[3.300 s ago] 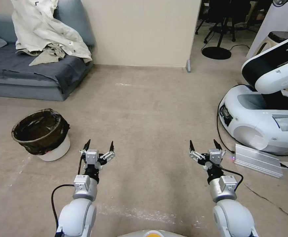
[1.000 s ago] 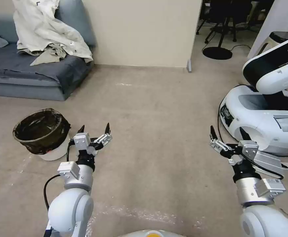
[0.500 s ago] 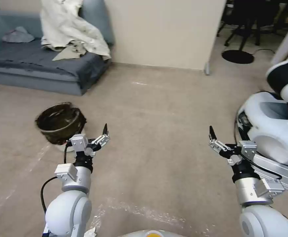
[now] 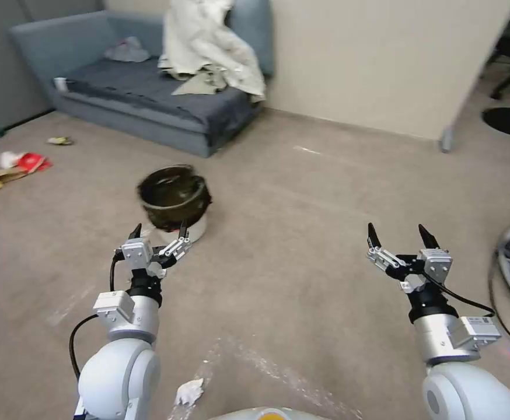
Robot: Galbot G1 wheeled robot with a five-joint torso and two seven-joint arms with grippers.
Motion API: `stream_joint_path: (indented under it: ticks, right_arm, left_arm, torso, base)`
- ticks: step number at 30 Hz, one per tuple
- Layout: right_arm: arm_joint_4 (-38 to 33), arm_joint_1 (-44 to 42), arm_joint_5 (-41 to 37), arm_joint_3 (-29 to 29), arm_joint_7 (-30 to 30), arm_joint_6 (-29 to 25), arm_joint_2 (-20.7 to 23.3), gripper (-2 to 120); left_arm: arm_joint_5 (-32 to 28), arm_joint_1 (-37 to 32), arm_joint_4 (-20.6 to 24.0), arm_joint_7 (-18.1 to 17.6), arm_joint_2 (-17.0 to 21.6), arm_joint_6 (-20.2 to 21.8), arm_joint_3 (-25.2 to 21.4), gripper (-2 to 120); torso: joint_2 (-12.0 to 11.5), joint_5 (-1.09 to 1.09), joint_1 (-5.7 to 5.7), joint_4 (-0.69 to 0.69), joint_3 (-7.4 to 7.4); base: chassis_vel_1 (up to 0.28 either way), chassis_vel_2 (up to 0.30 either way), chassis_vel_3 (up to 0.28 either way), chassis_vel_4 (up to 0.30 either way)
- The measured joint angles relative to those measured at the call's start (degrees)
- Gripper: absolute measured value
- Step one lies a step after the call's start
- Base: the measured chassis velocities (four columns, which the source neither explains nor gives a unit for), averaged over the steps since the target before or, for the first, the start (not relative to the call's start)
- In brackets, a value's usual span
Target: Pick up the trash can from the floor.
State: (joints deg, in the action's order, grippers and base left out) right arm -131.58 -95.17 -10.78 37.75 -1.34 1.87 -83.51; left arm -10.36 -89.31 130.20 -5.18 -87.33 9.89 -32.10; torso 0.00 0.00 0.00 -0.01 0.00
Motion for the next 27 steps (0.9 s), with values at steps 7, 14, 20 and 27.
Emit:
stream_joint_path:
  ticks: [7,14,20,27]
  right_arm:
    - [0.51,0.33,-0.16,0.04,-0.29,-1.13,0.04,100]
    - [1.33,0.79,-0.72,0.05,-0.61,-2.95,0.09,100]
    - [1.98,0.85,-0.77,0.33,-1.83,-3.80,0.41,100]
    - [2.82,0.94,-0.54,0.37,-3.40,-5.08,0.29,100]
  left_arm:
    - [0.05,0.03,-0.30,-0.25,0.00,-0.47,0.07,100]
    - [0.33,0.12,-1.16,-1.22,0.00,-2.40,0.15,100]
    - [0.49,0.10,-1.46,-1.37,-0.08,-3.40,0.20,100]
    - [0.51,-0.02,-1.47,-1.36,-0.12,-3.66,0.02,100]
  torso:
    - [0.00,0.00,0.00,0.00,0.00]
    - [0.00,0.00,0.00,0.02,0.00]
    - [0.00,0.00,0.00,-0.01,0.00]
    - [0.00,0.00,0.00,-0.01,0.00]
  base:
    - [0.123,0.118,0.123,0.112]
    - [0.110,0.114,0.112,0.125]
    - [0.030,0.031,0.042,0.046]
    - [0.000,0.000,0.000,0.000]
